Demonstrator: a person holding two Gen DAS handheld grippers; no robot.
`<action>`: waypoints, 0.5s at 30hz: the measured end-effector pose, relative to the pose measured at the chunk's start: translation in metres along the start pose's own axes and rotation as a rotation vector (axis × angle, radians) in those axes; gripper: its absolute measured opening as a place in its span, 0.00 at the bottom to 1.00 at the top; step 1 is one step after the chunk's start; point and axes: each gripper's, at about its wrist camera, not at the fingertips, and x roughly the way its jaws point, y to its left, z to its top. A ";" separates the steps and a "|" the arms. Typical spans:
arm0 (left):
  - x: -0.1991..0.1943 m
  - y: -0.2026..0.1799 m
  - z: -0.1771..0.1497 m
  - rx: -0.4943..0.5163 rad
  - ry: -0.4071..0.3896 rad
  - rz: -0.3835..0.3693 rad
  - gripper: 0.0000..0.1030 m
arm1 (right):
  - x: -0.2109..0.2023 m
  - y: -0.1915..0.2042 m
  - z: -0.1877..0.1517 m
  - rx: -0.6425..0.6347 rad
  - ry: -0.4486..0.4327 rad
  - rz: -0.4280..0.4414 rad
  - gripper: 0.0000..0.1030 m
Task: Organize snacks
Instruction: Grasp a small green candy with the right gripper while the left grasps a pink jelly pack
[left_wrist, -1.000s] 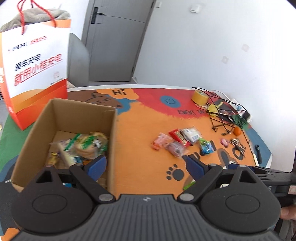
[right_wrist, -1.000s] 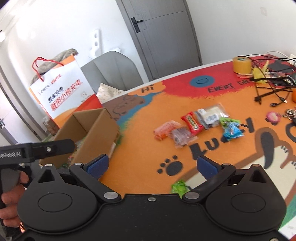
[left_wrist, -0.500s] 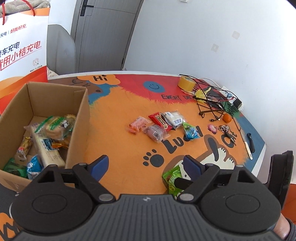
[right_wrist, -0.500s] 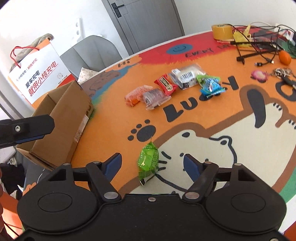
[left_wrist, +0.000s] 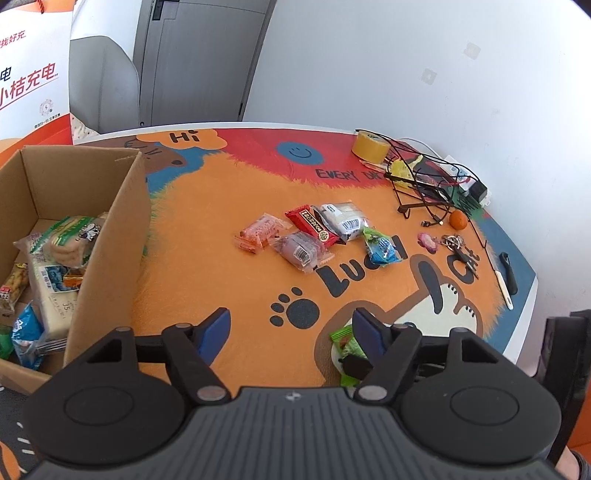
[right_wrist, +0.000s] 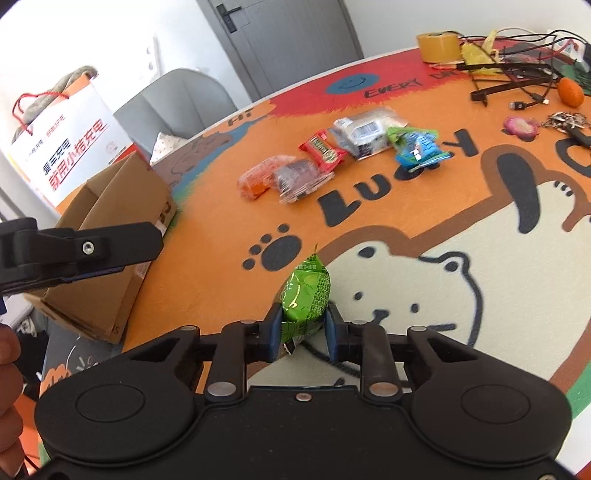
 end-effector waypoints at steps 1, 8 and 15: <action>0.002 0.000 0.001 -0.006 0.003 0.003 0.70 | -0.001 -0.003 0.001 0.009 -0.010 0.000 0.24; 0.018 -0.007 0.011 0.009 0.003 0.001 0.70 | -0.005 -0.022 0.012 0.040 -0.068 -0.002 0.23; 0.040 -0.018 0.020 0.014 0.011 0.002 0.70 | -0.004 -0.043 0.021 0.090 -0.097 -0.009 0.23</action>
